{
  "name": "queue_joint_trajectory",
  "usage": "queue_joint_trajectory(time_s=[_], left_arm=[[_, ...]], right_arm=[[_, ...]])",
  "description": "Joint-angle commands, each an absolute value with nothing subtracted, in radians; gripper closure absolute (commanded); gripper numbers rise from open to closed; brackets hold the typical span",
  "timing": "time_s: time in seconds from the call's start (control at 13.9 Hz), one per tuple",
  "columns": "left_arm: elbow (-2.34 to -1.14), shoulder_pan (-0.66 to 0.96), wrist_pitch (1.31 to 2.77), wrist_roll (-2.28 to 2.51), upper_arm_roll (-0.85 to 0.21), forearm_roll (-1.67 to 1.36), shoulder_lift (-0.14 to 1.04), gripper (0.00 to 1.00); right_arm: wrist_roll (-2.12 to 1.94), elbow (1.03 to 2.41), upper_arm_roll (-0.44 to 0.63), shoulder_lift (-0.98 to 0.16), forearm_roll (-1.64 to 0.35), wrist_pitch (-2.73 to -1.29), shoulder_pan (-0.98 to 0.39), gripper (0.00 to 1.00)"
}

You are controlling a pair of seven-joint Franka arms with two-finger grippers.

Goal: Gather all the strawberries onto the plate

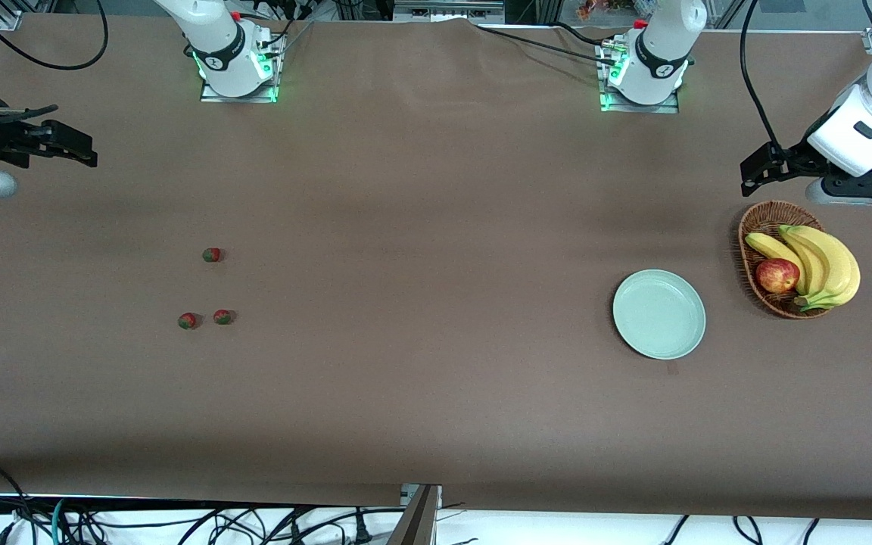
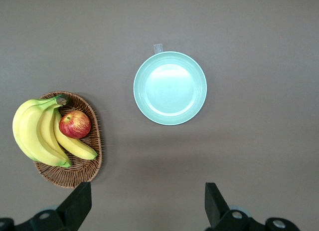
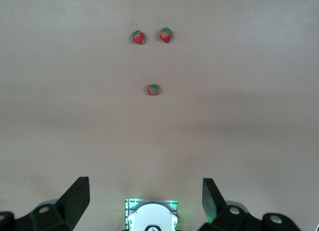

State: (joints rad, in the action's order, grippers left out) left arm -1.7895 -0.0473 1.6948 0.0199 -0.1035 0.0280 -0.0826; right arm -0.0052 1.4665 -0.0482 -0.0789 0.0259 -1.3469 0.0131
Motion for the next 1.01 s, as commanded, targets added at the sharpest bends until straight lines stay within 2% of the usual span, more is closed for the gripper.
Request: queue_joint_trajectory(time_s=[0.0, 0.43, 0.58, 0.79, 0.93], left_arm=[[-1.770, -0.044, 1.671, 0.032, -0.101, 0.008, -0.083, 0.00], [-1.769, -0.044, 1.667, 0.031, -0.103, 0.008, -0.083, 0.00], [-1.769, -0.044, 1.667, 0.031, -0.101, 0.008, -0.083, 0.00], [-1.769, -0.044, 1.658, 0.031, -0.101, 0.006, -0.083, 0.00], [-1.766, -0.044, 1.655, 0.029, -0.101, 0.006, -0.083, 0.00]], right_arm=[[-0.011, 1.440, -0.057, -0.087, 0.015, -1.328, 0.028, 0.00], [-0.009, 1.442, -0.055, -0.106, 0.014, -1.341, 0.026, 0.00], [-0.011, 1.451, -0.057, -0.121, 0.015, -1.386, 0.026, 0.00], [-0.009, 1.448, -0.057, -0.214, 0.017, -1.408, 0.026, 0.00], [-0.011, 1.448, -0.057, -0.276, 0.015, -1.475, 0.026, 0.00]])
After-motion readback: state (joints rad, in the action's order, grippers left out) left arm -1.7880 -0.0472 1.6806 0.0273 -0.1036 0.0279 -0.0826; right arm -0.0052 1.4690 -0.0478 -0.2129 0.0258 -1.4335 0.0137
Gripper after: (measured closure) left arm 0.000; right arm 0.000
